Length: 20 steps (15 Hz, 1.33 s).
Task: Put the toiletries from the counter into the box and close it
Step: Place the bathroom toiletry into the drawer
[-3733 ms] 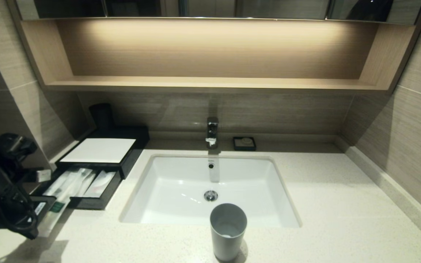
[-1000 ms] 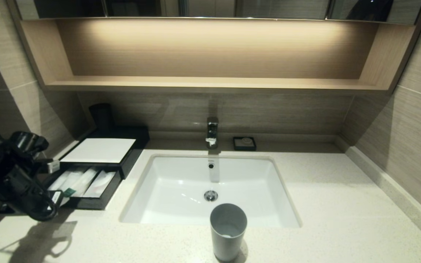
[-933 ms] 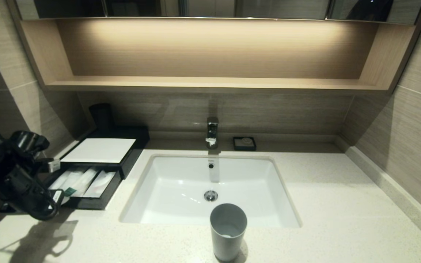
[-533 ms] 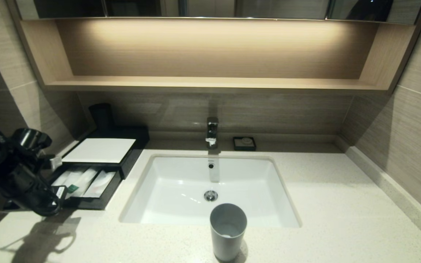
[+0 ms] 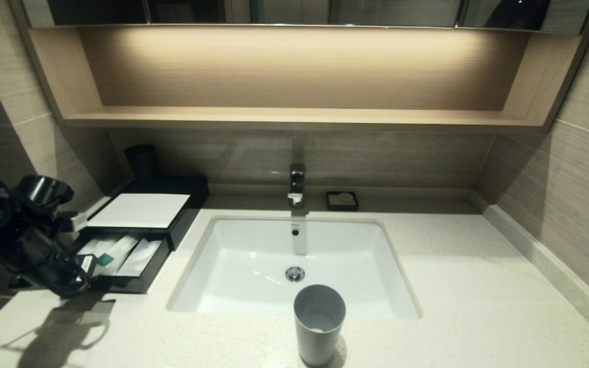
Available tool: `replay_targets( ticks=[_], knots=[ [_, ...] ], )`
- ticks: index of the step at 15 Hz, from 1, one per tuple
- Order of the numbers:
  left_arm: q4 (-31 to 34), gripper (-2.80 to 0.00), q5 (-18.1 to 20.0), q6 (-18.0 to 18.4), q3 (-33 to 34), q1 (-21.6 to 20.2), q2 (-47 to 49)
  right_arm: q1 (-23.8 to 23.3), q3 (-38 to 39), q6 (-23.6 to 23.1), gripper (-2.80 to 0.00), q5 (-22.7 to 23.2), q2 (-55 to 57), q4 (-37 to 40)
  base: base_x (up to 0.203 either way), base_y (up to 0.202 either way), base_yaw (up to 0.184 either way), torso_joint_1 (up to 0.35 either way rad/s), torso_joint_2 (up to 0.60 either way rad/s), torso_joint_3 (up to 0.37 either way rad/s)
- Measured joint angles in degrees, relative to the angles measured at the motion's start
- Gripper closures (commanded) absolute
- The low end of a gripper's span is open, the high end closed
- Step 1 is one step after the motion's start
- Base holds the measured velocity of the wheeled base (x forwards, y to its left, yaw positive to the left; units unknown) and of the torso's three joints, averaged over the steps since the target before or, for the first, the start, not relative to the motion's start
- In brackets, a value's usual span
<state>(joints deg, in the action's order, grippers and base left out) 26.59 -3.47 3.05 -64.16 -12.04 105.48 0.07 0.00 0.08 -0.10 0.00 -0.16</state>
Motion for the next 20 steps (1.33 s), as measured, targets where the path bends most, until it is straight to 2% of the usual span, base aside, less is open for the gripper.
replay_targets(
  ticks=[13,20],
  knots=[
    [-0.1,0.00,0.0,-2.3,-3.6,0.4,1.9,0.0,0.0,0.0,0.00,0.0,0.0,0.0,0.000,0.000,0.000,0.000,0.00,0.000],
    [-0.1,0.00,-0.6,-2.4,0.2,0.9,1.6,0.0,0.0,0.0,0.00,0.0,0.0,0.0,0.000,0.000,0.000,0.000,0.00,0.000]
  ],
)
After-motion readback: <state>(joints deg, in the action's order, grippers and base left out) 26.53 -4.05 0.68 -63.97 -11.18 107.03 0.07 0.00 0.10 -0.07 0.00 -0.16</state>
